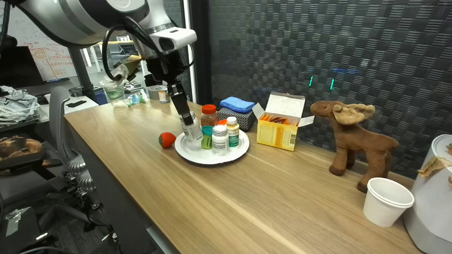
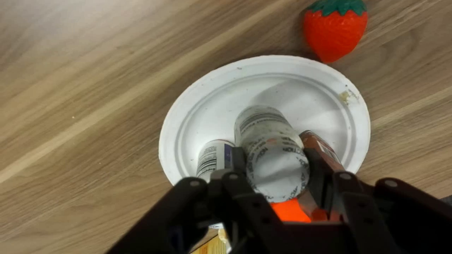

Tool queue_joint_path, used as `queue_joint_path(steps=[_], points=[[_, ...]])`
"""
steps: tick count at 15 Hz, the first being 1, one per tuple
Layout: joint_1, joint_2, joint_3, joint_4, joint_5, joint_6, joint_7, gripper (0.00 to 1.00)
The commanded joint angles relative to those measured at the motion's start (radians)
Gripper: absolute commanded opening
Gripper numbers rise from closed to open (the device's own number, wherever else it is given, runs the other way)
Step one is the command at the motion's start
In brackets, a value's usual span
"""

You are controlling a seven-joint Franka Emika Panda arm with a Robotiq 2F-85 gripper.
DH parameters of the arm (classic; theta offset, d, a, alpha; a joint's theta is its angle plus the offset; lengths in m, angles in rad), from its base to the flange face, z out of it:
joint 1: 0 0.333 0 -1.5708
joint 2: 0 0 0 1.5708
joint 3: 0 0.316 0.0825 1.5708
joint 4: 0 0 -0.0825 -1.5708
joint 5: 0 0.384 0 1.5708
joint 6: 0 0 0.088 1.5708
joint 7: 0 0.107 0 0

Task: Pick up the objects from the table and put them on the white plate.

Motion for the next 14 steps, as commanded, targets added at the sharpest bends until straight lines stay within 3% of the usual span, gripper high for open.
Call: queue_joint_path(steps=[1,14], points=[[-0.02,0.031,-0.005,0.014,0.051,0.038,-0.057,0.19],[-0.027,0.092,-0.017,0.032,0.286,0.095,-0.28,0.19]])
